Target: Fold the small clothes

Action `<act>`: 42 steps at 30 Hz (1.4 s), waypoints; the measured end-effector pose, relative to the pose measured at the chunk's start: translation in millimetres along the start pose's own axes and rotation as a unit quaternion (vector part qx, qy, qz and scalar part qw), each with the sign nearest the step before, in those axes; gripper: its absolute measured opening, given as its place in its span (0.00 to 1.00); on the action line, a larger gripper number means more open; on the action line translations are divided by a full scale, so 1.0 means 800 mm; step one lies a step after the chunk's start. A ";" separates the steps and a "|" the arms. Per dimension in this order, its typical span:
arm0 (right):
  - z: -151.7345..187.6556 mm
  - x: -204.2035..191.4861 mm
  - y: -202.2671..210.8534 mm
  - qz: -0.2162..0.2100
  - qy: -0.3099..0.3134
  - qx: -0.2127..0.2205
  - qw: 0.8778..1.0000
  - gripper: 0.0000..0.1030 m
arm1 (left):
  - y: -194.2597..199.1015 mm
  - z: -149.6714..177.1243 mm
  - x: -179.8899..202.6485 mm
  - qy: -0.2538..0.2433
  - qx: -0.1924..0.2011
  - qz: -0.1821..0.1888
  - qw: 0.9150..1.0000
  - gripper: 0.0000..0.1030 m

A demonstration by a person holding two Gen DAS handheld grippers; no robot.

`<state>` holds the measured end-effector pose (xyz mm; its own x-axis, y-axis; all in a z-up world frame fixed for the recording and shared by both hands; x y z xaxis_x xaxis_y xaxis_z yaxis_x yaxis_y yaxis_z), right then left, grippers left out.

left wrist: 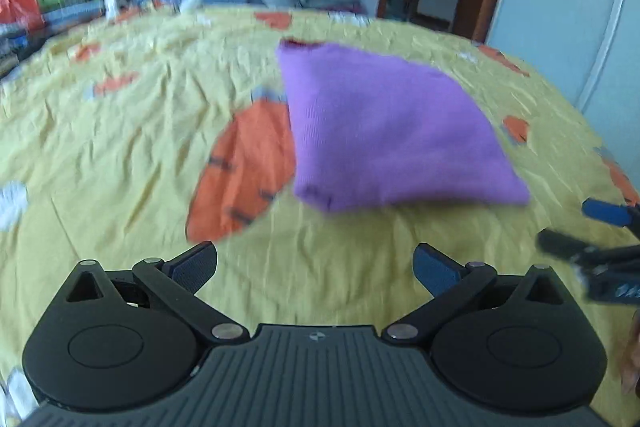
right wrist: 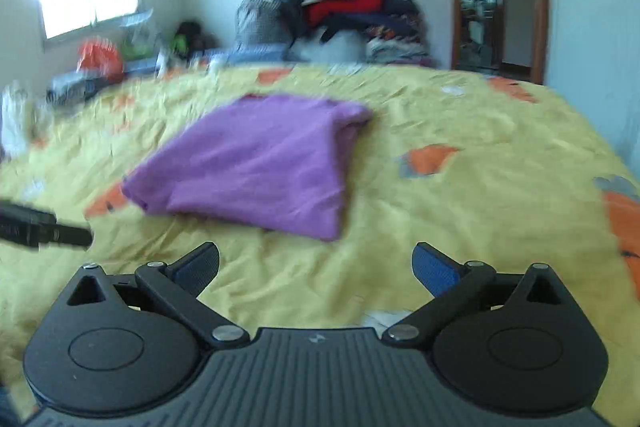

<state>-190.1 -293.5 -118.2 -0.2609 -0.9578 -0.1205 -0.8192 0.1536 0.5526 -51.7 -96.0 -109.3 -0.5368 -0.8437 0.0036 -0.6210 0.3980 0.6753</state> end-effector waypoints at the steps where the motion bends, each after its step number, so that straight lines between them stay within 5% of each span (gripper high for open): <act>1: -0.001 -0.003 -0.009 0.008 0.001 0.000 1.000 1.00 | -0.005 -0.003 0.003 -0.001 -0.004 -0.007 1.000 1.00; 14: 0.006 -0.012 -0.071 0.019 -0.028 -0.042 0.999 1.00 | -0.049 0.018 0.007 0.024 -0.048 -0.007 0.999 1.00; 34: 0.016 -0.024 -0.069 0.025 0.005 -0.067 0.997 1.00 | -0.054 0.026 0.025 0.015 -0.031 -0.058 0.998 1.00; 42: 0.017 -0.025 -0.068 0.028 0.002 -0.064 0.998 1.00 | -0.057 0.026 0.022 0.008 -0.004 -0.042 0.999 1.00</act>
<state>-147.4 -279.7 -156.6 -0.3025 -0.9494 -0.0839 -0.7310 0.1746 0.6597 -45.1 -121.5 -155.2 -0.4742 -0.8794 -0.0422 -0.6583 0.3224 0.6802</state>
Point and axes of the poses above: each gripper's, at about its wrist camera, not at the fingertips, and y roughly against the way its jaws point, x to its right, z to its underside, the point moved 2 cm from there along -y, roughly the way its jaws point, and after that the axes turned 3 degrees about -y, right-handed, at the moved point
